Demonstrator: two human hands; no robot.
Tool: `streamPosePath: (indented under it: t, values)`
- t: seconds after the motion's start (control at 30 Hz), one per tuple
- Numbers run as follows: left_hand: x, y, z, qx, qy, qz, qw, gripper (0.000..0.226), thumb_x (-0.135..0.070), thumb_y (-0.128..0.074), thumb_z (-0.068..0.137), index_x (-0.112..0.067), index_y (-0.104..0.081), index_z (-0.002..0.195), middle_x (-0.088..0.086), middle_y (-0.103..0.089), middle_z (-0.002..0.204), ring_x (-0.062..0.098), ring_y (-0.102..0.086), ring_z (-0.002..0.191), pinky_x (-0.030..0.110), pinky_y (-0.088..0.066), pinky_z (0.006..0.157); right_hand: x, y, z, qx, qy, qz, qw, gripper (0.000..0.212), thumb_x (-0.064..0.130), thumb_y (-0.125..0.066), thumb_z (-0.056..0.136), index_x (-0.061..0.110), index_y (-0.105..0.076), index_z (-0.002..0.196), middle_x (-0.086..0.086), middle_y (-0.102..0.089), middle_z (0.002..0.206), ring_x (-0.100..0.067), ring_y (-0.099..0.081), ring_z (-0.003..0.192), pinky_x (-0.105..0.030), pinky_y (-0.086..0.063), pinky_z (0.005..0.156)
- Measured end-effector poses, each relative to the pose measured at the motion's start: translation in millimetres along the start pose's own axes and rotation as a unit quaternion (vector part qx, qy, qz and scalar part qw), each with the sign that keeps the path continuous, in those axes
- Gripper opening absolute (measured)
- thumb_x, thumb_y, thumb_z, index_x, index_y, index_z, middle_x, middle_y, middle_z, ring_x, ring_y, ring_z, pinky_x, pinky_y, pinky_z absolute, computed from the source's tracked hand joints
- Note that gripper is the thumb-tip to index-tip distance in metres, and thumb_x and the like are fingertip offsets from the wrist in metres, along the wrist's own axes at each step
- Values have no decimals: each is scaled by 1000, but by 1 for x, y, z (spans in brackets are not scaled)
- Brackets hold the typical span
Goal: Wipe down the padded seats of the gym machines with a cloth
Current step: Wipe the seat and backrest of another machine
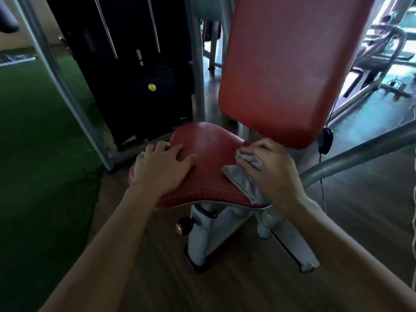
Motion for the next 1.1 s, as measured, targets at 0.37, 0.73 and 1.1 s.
streamPosePath:
  t: [0.37,0.73,1.1]
  values:
    - [-3,-10,13,82,31,35,996,78,-69,-13,94,-30,-2,161,10,-2,169,33,-9,155,53,-12,123,3,-9,5,136,-125,0,983,46,52,-56,92,24,-68,127,15,-58,123,-3,-57,114,-34,-51,99]
    - [6,-3,14,39,39,-30,998,71,-63,-32,92,-29,-38,153,0,-32,163,29,-29,150,54,-23,121,-1,-15,4,105,-145,-36,983,35,39,-67,91,22,-70,121,10,-64,117,-11,-60,112,-43,-52,96]
    - [7,-1,13,12,43,-35,998,64,-55,-38,93,-27,-42,151,0,-35,162,26,-30,151,51,-22,121,-4,-23,18,84,-142,-54,985,26,35,-69,92,22,-75,113,10,-66,111,-11,-64,103,-39,-53,88]
Point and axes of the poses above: each hand's wrist, its own z-axis towards the middle knuckle, its own y-axis out of the back of the hand, x = y × z, the point moved 10 cm from there along z, towards the middle knuckle
